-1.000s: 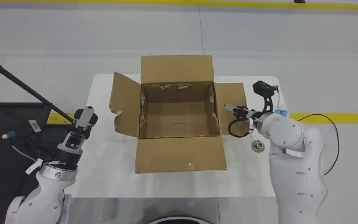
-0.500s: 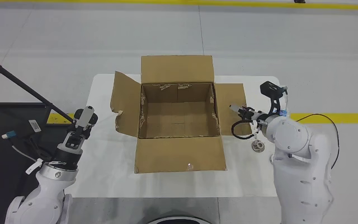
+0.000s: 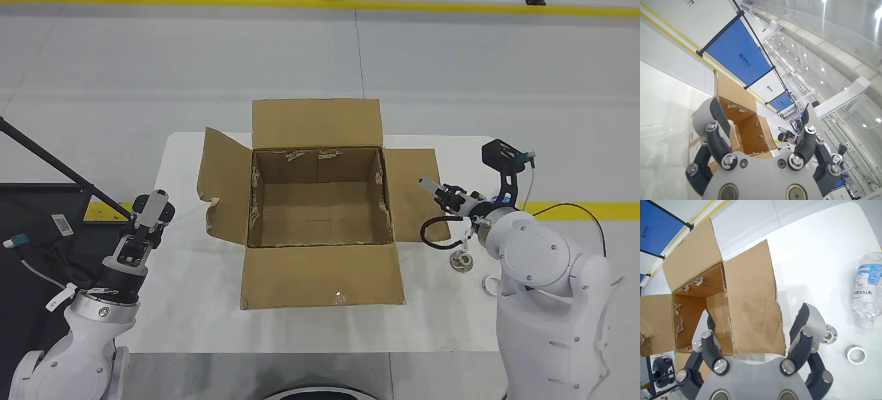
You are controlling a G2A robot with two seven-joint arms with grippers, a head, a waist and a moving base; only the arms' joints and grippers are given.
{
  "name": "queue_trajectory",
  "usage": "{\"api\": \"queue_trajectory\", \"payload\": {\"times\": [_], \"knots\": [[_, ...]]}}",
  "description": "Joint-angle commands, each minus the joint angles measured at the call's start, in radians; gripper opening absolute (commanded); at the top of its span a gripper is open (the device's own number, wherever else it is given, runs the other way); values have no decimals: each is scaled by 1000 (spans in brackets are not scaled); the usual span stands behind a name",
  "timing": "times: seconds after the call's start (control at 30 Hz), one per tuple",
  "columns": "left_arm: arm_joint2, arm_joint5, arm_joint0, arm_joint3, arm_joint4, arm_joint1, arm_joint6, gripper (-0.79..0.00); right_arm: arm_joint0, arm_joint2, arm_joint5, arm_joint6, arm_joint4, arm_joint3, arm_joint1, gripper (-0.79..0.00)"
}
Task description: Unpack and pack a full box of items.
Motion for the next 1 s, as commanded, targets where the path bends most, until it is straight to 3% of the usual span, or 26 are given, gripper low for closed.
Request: {"api": "queue_trajectory", "payload": {"times": [0.0, 0.27, 0.5, 0.73, 0.97], "knots": [[0, 0, 0, 0, 0, 0, 0, 0, 0, 0, 0, 0, 0, 0, 0, 0], [0, 0, 0, 0, 0, 0, 0, 0, -4, 0, -5, -12, -9, -1, 1, 0], [0, 0, 0, 0, 0, 0, 0, 0, -103, 40, -33, -114, -98, -39, 11, 0], [0, 0, 0, 0, 0, 0, 0, 0, -171, 220, -205, -4, -193, -74, 44, 0], [0, 0, 0, 0, 0, 0, 0, 0, -132, 385, -391, 164, -203, 102, 79, 0]]}}
